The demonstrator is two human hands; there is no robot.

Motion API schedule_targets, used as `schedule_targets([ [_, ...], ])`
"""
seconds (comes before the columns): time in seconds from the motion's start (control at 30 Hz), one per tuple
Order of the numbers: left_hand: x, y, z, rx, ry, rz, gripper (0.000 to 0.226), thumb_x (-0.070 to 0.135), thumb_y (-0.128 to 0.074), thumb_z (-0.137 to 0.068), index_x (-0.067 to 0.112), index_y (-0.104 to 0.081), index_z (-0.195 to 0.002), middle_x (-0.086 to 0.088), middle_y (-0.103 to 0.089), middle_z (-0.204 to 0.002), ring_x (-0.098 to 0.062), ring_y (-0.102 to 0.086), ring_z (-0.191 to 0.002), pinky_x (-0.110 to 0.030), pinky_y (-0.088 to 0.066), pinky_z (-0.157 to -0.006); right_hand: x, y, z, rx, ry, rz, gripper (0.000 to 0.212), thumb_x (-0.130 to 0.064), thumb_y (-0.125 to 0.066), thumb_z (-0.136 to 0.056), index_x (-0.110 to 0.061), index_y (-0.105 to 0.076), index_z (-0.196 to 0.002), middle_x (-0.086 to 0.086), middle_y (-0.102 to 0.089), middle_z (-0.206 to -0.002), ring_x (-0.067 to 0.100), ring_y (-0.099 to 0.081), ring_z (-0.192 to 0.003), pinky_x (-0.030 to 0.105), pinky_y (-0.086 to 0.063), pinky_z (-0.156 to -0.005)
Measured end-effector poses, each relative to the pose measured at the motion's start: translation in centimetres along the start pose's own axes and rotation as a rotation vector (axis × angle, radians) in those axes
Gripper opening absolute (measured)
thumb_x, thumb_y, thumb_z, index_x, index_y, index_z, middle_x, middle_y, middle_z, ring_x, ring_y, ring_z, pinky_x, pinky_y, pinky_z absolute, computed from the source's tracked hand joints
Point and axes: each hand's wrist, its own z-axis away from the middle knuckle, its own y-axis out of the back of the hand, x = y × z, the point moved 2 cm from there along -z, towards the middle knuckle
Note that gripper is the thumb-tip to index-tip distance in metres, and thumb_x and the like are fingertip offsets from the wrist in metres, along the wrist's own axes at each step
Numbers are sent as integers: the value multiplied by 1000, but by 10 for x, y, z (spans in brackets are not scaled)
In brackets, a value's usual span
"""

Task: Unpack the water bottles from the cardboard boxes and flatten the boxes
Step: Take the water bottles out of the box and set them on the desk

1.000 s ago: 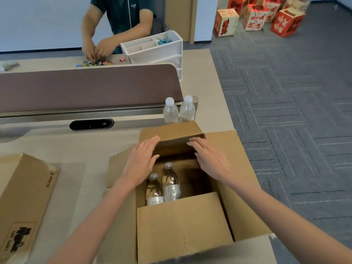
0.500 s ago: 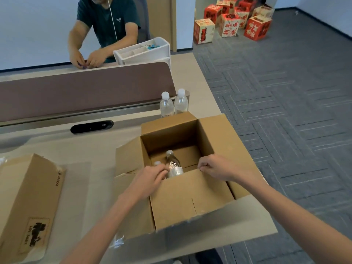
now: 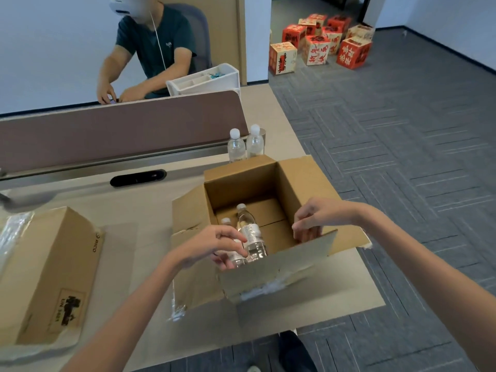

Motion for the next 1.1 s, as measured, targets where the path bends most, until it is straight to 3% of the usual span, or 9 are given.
schedule_targets([
  [0.13, -16, -14, -7, -36, -29, -95, 30, 22, -71, -89, 14, -64, -117, -4, -71, -112, -16, -70, -98, -31, -59, -82, 12, -14, 7, -143, -86, -75, 14, -11, -64, -93, -4, -66, -104, 17, -73, -93, 25, -70, -71, 32, -58, -67],
  [0.27, -39, -34, -17, -89, -40, -276, 30, 30, -72, -88, 18, -66, -115, 4, -66, -114, -7, -64, -106, -33, -51, -99, 29, -33, 3, -137, -130, -77, 22, -8, -70, -88, -8, -65, -109, 13, -72, -96, 26, -69, -78, 26, -56, -65],
  [0.43, -46, -62, -15, -143, -63, -503, 36, 45, -57, -95, 23, -61, -124, 7, -60, -121, -5, -55, -111, -22, -45, -96, 44, -52, 1, 0, -97, 39, 31, -14, -77, -82, -17, -65, -110, 0, -69, -99, 14, -64, -93, 26, -54, -83],
  [0.57, -55, -74, -16, -131, -3, -743, 64, 75, -37, -88, 30, -58, -127, 9, -64, -119, -8, -59, -106, -33, -51, -93, 53, -63, 1, 116, -98, 170, 40, -24, -81, -77, -19, -65, -114, -9, -62, -102, 10, -58, -96, 21, -45, -79],
  [0.7, -59, -92, -15, -22, -32, -990, 61, 69, -29, -95, 24, -53, -129, 5, -66, -111, -11, -62, -94, -26, -51, -82, 59, -81, -4, 173, -74, 376, 34, -37, -76, -80, -23, -68, -109, -6, -65, -104, 14, -58, -97, 30, -48, -80],
  [0.83, -67, -105, -8, 201, -167, -1094, 59, 62, -19, -99, 23, -52, -129, 6, -68, -90, -9, -63, -73, -26, -54, -72, 57, -102, -4, 293, 29, 750, 34, -53, -54, -92, -24, -67, -105, -3, -66, -105, 19, -53, -102, 36, -46, -84],
  [0.9, -74, -110, -10, 320, -261, -1161, 64, 59, -10, -98, 22, -53, -128, 8, -64, -71, -8, -57, -54, -27, -54, -56, 56, -114, -3, 404, 152, 874, 38, -52, -49, -95, -19, -67, -101, -3, -67, -100, 19, -54, -98, 34, -42, -81],
  [1.0, -76, -117, -10, 435, -370, -1207, 46, 47, -23, -101, 19, -60, -105, 12, -49, -48, -5, -40, -32, -18, -33, -31, 58, -134, -4, 593, 318, 1030, 27, -45, -63, -89, -19, -64, -82, -4, -67, -74, 17, -58, -75, 29, -42, -62],
  [1.1, -78, -117, -10, 491, -413, -1218, 35, 42, -30, -101, 20, -58, -99, 11, -48, -45, -4, -37, -29, -17, -27, -28, 65, -144, -7, 677, 357, 1077, 20, -37, -64, -90, -18, -58, -85, -2, -61, -68, 16, -52, -66, 28, -38, -56],
])
